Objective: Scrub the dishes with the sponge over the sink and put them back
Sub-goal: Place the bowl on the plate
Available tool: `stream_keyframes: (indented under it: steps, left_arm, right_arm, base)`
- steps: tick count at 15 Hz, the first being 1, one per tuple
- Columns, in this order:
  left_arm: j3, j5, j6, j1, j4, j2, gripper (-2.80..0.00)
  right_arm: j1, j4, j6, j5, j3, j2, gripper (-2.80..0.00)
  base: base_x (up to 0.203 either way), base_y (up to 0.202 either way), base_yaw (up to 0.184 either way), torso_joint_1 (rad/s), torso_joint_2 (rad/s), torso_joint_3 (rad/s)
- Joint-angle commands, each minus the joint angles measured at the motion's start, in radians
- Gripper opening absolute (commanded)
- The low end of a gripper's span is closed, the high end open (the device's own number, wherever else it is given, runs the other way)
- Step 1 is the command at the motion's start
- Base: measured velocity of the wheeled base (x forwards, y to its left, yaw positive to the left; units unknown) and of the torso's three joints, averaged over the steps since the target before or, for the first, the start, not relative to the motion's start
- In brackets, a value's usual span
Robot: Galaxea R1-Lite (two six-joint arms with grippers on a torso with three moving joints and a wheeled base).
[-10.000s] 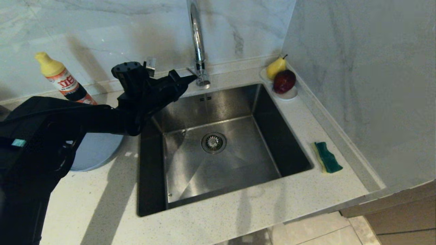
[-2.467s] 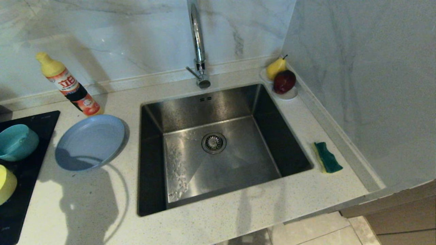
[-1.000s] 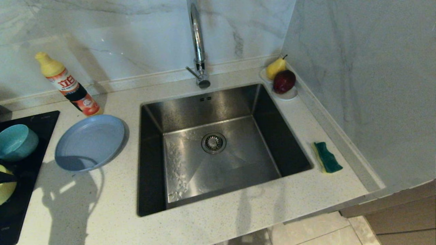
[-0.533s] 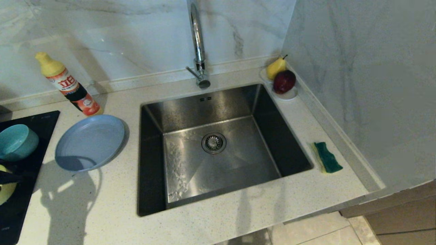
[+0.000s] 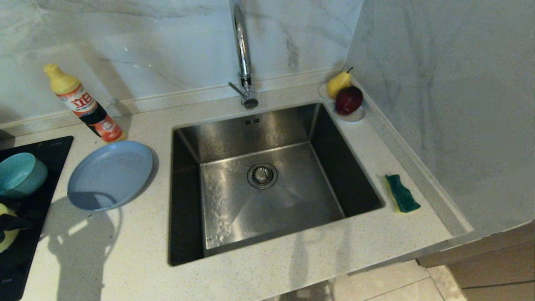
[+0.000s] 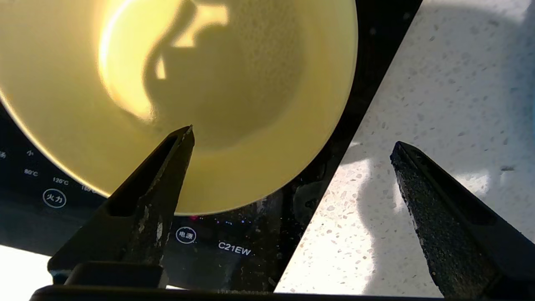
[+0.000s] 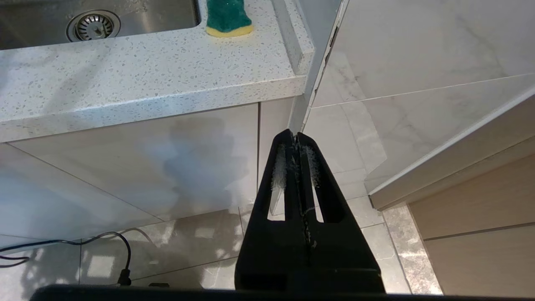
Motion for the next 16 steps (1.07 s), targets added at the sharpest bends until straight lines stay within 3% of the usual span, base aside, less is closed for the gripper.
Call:
stream_keyframes:
  steps: [1,2,3,10,16]
  left_arm:
    - [0.005,-0.003,0.001,0.000,-0.001,0.008,0.00]
    - [0.005,-0.001,0.001,0.000,-0.001,0.008,-1.79]
    - [0.005,-0.003,0.001,0.001,-0.001,0.008,-2.80]
    - [0.020,-0.002,0.000,0.011,0.014,-0.011,-2.80]
    - [0.033,-0.006,-0.002,0.020,0.049,-0.145,-2.80]
  right_arm:
    - [0.000,0.000,-0.001,0.000,-0.001,0.000,-2.80]
    - [0.000,0.000,-0.001,0.001,-0.001,-0.001,-2.80]
    - [0.000,0.000,-0.001,0.000,-0.001,0.000,-2.80]
    - [0.000,0.000,-0.001,0.000,0.001,0.000,-2.80]
    - [0.000,0.000,-0.001,0.000,0.001,0.000,-2.80]
  base:
    - [0.000,0.000,0.000,0.000,0.00,0.000]
    - [0.000,0.000,0.000,0.000,0.00,0.000]
    - [0.000,0.000,0.000,0.000,0.00,0.000]
    - [0.000,0.000,0.000,0.000,0.00,0.000]
    - [0.000,0.000,0.000,0.000,0.00,0.000]
